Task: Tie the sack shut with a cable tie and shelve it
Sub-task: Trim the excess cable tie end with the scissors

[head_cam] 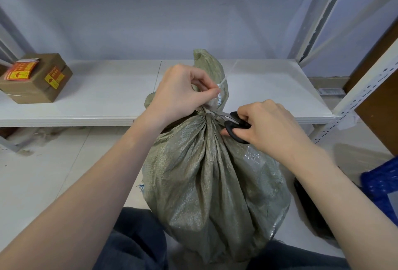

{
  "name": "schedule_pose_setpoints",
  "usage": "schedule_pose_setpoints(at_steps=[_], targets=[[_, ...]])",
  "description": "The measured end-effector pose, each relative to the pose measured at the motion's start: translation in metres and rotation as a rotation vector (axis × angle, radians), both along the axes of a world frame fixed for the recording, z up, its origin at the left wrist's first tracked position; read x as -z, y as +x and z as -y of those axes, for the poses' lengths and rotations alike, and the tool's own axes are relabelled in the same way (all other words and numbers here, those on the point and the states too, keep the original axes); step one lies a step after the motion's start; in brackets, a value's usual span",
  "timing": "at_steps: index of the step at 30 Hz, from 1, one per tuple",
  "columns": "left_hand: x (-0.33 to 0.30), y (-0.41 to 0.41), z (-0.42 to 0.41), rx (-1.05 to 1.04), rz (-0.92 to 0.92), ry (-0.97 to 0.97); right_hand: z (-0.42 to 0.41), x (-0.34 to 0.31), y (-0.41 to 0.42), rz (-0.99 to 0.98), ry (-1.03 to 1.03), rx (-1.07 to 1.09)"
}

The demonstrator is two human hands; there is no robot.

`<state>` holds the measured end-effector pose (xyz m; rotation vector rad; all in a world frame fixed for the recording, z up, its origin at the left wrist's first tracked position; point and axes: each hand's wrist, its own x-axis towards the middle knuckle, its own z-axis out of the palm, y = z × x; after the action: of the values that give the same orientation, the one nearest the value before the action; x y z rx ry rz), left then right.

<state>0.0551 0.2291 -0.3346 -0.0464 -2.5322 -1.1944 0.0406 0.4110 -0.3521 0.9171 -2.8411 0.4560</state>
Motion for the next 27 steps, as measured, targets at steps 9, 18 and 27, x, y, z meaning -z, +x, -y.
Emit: schedule_pose_setpoints(at_steps=[9, 18, 27], targets=[[-0.008, 0.004, 0.003, -0.077, -0.074, 0.099, -0.005, -0.004, 0.001, 0.065, 0.021, 0.095], [-0.005, 0.009, 0.002, 0.032, -0.009, 0.18, -0.01, -0.005, 0.003, 0.189, -0.027, 0.139], [-0.016, 0.025, -0.025, 0.025, 0.097, 0.358, 0.006, -0.022, 0.013, 0.133, -0.286, 0.195]])
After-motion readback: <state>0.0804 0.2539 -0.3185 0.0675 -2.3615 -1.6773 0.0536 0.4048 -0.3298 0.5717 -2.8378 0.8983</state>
